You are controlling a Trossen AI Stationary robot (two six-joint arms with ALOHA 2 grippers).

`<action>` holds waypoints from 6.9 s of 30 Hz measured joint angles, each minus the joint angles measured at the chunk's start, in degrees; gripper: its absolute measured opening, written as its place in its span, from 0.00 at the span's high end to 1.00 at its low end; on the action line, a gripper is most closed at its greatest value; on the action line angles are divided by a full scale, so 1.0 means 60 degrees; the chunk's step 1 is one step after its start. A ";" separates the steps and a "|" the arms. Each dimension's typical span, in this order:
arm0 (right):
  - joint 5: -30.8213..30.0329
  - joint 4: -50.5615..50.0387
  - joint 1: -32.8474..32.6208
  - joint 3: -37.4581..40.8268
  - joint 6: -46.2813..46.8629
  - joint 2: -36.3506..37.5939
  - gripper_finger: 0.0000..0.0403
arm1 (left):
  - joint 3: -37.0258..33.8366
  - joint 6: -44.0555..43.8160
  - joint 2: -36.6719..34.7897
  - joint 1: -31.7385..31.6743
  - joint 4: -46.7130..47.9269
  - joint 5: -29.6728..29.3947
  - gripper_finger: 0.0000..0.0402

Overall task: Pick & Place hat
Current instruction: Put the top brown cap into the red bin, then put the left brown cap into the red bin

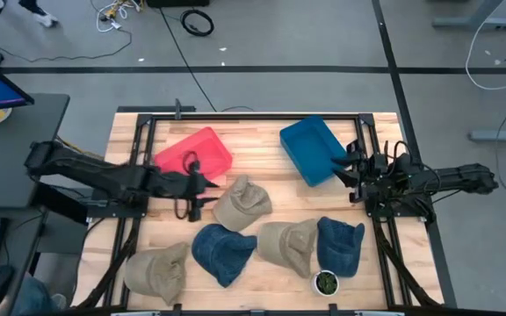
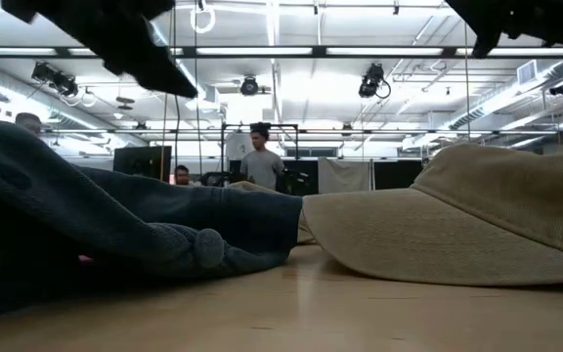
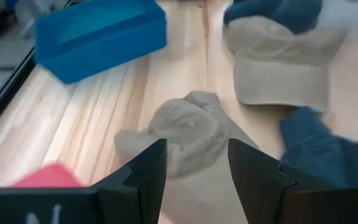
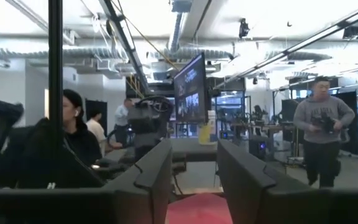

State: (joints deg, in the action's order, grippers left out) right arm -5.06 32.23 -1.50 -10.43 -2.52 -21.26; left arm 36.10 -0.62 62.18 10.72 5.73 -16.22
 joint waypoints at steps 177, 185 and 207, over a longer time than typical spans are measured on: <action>-0.1548 -0.5882 0.0218 -0.3597 0.2094 -0.6090 0.68 | 0.1952 -1.3958 0.3076 0.6368 0.7215 0.3207 0.50; -0.1570 -0.5820 0.0218 -0.3597 0.2094 -0.6090 0.68 | 0.1410 -1.2115 0.3075 0.6382 0.6016 0.2150 0.64; -0.1577 -0.5811 0.0219 -0.3597 0.2094 -0.6090 0.68 | 0.4757 -1.5310 0.3050 0.6080 1.1915 -0.1049 0.98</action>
State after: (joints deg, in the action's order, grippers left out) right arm -14.52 -2.63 -0.19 -32.01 10.04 -57.80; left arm 64.64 -92.48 80.48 47.20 77.22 -22.51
